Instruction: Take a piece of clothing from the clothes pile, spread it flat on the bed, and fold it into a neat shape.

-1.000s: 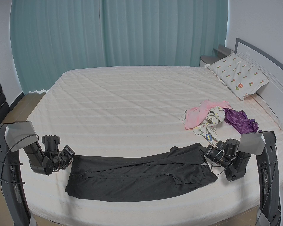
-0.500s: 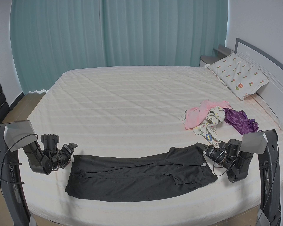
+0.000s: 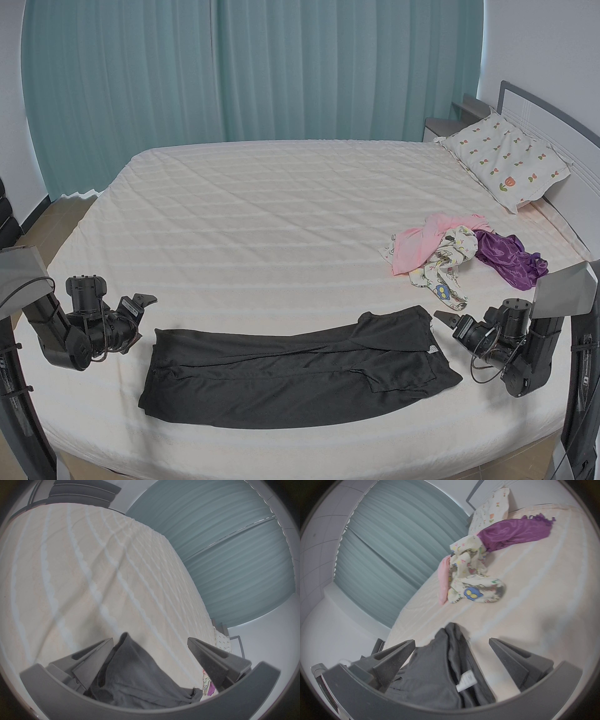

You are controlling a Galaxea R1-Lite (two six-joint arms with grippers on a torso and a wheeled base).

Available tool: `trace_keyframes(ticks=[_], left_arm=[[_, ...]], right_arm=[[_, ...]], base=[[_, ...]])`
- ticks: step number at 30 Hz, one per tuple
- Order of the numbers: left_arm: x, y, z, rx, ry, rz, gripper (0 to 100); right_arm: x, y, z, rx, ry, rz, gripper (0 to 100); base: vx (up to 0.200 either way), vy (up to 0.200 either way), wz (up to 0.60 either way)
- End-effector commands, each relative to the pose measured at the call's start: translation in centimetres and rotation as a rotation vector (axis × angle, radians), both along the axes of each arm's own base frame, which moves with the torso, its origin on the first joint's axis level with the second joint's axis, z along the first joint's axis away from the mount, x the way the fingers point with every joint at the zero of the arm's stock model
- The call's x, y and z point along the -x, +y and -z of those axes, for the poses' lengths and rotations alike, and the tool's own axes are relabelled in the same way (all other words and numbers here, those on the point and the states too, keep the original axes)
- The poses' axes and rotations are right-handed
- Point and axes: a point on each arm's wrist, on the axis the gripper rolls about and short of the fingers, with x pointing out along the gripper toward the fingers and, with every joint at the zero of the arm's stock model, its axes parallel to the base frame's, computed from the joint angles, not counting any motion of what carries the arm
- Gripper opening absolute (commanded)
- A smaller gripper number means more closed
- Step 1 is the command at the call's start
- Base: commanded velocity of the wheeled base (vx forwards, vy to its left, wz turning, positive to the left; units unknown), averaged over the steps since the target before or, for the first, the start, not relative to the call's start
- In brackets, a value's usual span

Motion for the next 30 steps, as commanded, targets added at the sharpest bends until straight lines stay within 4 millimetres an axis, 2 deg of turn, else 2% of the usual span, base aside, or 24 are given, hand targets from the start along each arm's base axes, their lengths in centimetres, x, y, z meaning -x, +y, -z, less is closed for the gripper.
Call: trace_keyframes(ticks=[1, 5, 8, 11, 19, 30], left_arm=[[3.1, -0.5, 0.8, 0.02, 0.082, 0.017, 100], [5.0, -0.9, 1.4, 0.044, 0.138, 0.044, 100], [6.0, -1.3, 1.0, 0.052, 0.146, 0.064, 100], [6.3, -1.8, 1.2, 0.046, 0.164, 0.084, 100], [7.4, -1.8, 2.8, -0.045, 0.228, 0.162, 100], [7.6, -1.9, 3.1, -0.056, 0.24, 0.176, 100]], right_arm=[[4.2, 0.9, -1.1, -0.008, 0.095, 0.02, 100], [5.5, 1.7, -1.2, -0.054, 0.149, 0.027, 100], [6.6, 2.3, -1.2, -0.076, 0.19, 0.025, 100], [6.8, 2.6, -0.8, -0.101, 0.221, 0.03, 100], [6.9, 2.3, 0.5, -0.11, 0.272, 0.058, 100], [7.1, 1.2, 0.7, -0.089, 0.282, 0.123, 100]], base=[[0.0, 0.0, 0.0], [0.0, 0.0, 0.0], [-0.2, 0.0, 0.0], [-0.2, 0.0, 0.0], [0.0, 0.0, 0.0], [0.0, 0.0, 0.0]])
